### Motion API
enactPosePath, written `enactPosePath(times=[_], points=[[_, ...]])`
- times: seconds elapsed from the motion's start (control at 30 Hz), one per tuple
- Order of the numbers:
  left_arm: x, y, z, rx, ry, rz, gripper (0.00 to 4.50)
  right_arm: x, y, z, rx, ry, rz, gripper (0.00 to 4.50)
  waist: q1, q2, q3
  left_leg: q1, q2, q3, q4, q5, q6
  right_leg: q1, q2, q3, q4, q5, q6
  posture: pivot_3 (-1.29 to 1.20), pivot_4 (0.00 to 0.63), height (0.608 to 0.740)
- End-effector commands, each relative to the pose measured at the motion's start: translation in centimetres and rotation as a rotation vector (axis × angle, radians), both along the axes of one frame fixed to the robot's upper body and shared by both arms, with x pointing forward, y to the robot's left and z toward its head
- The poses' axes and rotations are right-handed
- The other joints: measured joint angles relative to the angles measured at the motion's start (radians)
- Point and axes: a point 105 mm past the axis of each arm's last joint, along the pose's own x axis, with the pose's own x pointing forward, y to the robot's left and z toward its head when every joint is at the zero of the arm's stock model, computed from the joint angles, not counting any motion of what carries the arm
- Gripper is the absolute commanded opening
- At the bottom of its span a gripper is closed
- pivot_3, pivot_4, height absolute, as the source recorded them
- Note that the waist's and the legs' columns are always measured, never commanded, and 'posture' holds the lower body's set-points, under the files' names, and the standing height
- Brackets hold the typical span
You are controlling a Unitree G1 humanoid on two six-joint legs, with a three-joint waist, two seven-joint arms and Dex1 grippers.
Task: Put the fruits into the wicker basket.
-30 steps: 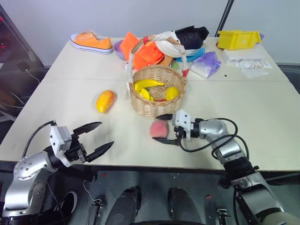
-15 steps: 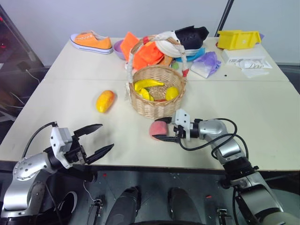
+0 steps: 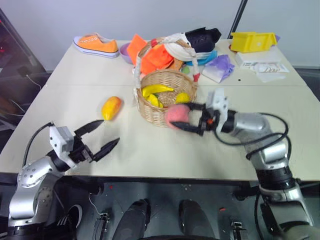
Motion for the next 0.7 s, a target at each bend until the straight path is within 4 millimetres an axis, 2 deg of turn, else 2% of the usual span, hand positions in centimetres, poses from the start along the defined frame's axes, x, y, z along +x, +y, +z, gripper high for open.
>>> enactPosePath(times=[0.03,0.13,0.2,0.33,0.37,0.5,0.7], points=[[0.7,0.9,1.4,-0.021,-0.060,0.066,4.50,0.9,0.7,3.6,0.062,-0.125,-0.033,2.65,0.004,0.000,0.000,0.000,0.000,0.000,0.000,0.000,0.000,0.000,0.000,0.000,0.000,0.000,0.000,0.00,0.150,0.740],[1.4,0.4,1.6,-0.022,-0.067,0.068,4.50,3.6,1.5,3.8,0.023,-0.205,-0.139,2.65,0.005,-0.001,-0.001,0.000,0.000,0.000,-0.001,0.000,0.000,0.000,0.000,-0.001,0.000,0.002,0.003,0.00,0.150,0.740],[1.9,0.2,1.6,-0.021,-0.066,0.081,4.50,5.3,2.1,3.0,-0.014,-0.213,-0.182,2.65,0.005,-0.001,-0.001,0.000,-0.001,0.000,0.000,0.000,0.000,0.000,0.000,-0.001,-0.001,0.002,0.003,0.00,0.150,0.740],[2.3,0.1,1.3,-0.031,-0.044,0.098,4.50,6.8,3.5,2.2,-0.004,-0.204,-0.207,2.65,0.003,-0.001,-0.001,0.000,-0.001,0.000,-0.001,0.000,0.000,0.000,0.000,-0.001,0.000,0.002,0.003,0.00,0.150,0.740],[2.3,0.1,1.3,-0.029,-0.045,0.100,4.50,6.8,3.7,2.0,-0.007,-0.201,-0.200,2.65,0.002,-0.001,-0.001,0.000,-0.001,0.000,-0.001,0.000,0.000,-0.001,0.000,-0.001,0.000,0.002,0.003,0.00,0.150,0.740],[2.1,0.1,1.1,-0.037,-0.042,0.116,4.50,6.9,3.5,1.3,-0.014,-0.203,-0.202,4.44,0.001,-0.001,-0.001,0.000,-0.001,0.000,-0.002,0.001,-0.001,-0.001,0.001,-0.001,0.000,0.002,0.003,0.00,0.150,0.740],[1.9,0.6,0.6,-0.044,-0.023,0.159,4.50,4.9,1.3,2.2,0.066,-0.210,-0.191,4.44,0.006,-0.001,-0.001,0.000,-0.001,-0.001,-0.002,0.001,-0.001,-0.001,0.001,-0.001,0.000,0.002,0.003,0.00,0.150,0.740]])
